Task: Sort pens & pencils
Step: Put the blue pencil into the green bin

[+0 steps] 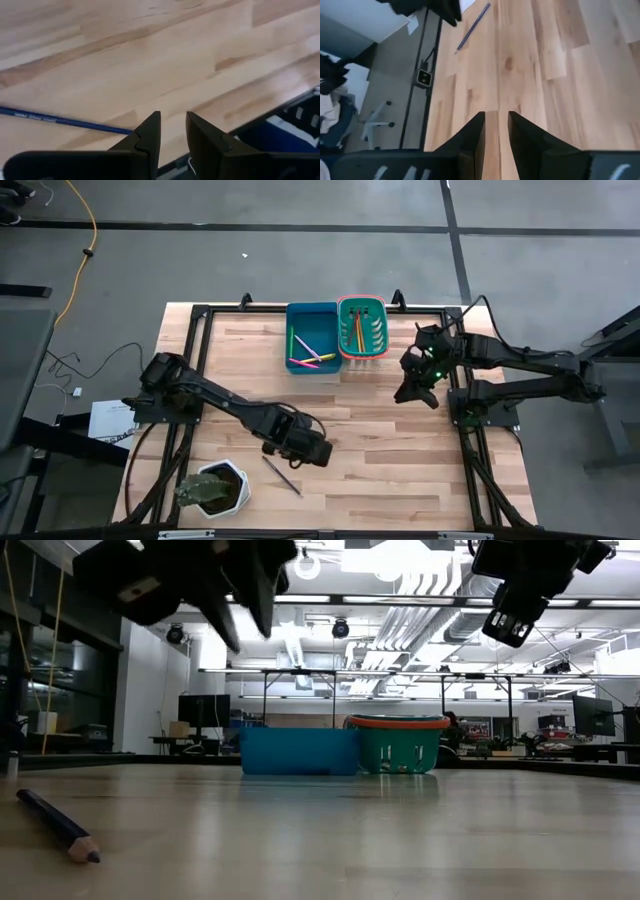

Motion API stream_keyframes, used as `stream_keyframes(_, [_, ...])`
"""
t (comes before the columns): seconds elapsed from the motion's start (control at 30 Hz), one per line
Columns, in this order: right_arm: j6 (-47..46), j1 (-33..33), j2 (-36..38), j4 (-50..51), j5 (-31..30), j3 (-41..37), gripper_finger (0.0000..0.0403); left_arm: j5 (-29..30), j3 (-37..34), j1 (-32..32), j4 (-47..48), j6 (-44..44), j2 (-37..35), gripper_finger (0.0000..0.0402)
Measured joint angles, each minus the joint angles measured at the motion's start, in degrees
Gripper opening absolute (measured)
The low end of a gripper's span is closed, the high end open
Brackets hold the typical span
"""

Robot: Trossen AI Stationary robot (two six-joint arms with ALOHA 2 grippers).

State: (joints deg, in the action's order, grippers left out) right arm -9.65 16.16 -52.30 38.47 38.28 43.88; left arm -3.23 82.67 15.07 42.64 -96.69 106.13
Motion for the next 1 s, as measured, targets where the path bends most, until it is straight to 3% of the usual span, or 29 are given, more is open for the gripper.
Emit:
stream_keyframes(0.27, [0.71,-0.02,0.23,0.43,1.32,-0.02,0.0075,-0.67,0.17,1.16,-6.38,-2.81,2.69,0.0079])
stream_keyframes(0.63, [2.21,-0.02,0.24,0.33,1.66,-0.02,0.0075,-1.36,0.00,4.28,-1.66,-11.14,2.84,0.0079])
stream_keyframes(1.0, [2.64,-0.02,0.24,0.45,2.45,-0.02,0.0075,-1.91,-0.02,4.04,1.12,-11.86,2.84,0.0078])
